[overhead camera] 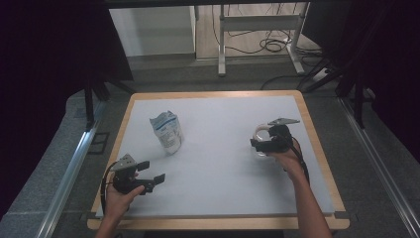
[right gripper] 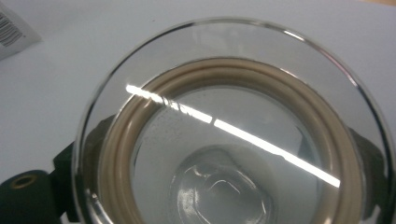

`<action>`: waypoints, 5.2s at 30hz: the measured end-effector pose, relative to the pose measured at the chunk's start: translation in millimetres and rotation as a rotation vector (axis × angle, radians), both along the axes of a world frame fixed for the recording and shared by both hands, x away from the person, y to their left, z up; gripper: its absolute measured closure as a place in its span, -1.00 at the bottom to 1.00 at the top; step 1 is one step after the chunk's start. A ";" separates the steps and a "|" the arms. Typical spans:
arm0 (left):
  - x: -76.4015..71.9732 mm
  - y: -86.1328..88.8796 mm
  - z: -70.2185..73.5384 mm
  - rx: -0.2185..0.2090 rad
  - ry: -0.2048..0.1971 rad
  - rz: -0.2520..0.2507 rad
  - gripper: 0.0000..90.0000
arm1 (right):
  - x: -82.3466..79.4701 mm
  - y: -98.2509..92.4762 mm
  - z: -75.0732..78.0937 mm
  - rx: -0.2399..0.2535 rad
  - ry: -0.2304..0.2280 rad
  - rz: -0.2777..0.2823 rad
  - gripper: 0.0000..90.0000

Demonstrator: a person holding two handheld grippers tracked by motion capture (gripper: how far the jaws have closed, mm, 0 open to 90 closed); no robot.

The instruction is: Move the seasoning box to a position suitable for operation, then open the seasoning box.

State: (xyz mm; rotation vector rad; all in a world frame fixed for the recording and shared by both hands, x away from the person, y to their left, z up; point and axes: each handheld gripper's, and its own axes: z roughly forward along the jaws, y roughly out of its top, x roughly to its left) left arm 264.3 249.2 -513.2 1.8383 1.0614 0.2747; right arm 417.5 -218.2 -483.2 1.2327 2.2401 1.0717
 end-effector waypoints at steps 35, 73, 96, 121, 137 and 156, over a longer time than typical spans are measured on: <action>-2.2 0.4 -1.0 0.006 0.007 0.006 -0.70 | -44.8 4.7 46.5 -0.021 -0.056 0.195 -0.75; -2.8 -6.3 -3.9 0.016 0.017 -0.012 -0.70 | -75.8 35.0 22.0 -0.014 -0.016 0.373 -0.90; -2.9 -7.4 -6.5 0.029 0.023 -0.010 -0.70 | -129.9 -20.3 45.4 0.109 -0.235 0.087 0.43; -5.5 -22.7 -7.7 0.033 0.015 -0.054 -0.61 | -154.0 -32.5 36.5 0.127 -0.226 0.111 1.00; -4.5 -26.2 -10.8 0.047 0.024 -0.062 -0.61 | -151.7 -25.9 31.1 0.098 -0.228 0.093 1.00; -6.2 -29.7 -10.8 0.050 0.028 -0.068 -0.62 | -151.9 -15.8 29.3 0.054 -0.241 0.081 1.00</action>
